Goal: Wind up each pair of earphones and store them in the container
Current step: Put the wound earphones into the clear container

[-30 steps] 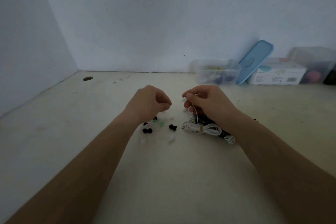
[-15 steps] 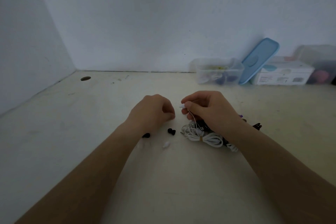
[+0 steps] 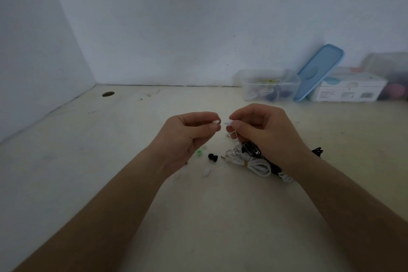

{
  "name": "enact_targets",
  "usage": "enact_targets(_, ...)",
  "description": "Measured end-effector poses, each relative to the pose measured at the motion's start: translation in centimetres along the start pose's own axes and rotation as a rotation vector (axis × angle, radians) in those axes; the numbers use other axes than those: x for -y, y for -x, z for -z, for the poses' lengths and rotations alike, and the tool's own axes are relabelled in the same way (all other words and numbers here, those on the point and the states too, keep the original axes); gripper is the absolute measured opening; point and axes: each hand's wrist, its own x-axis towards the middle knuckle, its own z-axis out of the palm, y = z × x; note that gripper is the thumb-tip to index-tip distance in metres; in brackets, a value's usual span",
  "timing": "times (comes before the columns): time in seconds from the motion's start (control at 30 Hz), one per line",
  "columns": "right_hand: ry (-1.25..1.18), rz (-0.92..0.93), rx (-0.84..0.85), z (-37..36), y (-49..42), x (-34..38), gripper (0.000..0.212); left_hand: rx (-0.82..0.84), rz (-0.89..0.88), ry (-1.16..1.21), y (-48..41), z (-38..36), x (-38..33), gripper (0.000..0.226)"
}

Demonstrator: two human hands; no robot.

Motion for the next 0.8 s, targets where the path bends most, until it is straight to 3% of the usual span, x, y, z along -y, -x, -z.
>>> enact_targets(0.37,0.037,0.045,-0.004,0.02,0.13,0.10,0.008,0.043,0.092,0.096,0.43,-0.41,-0.22,0.019)
enact_targets(0.8,0.039,0.040,-0.010,-0.01,0.29,0.24,0.005,0.101,0.054,0.049,0.54,-0.45,0.05,0.018)
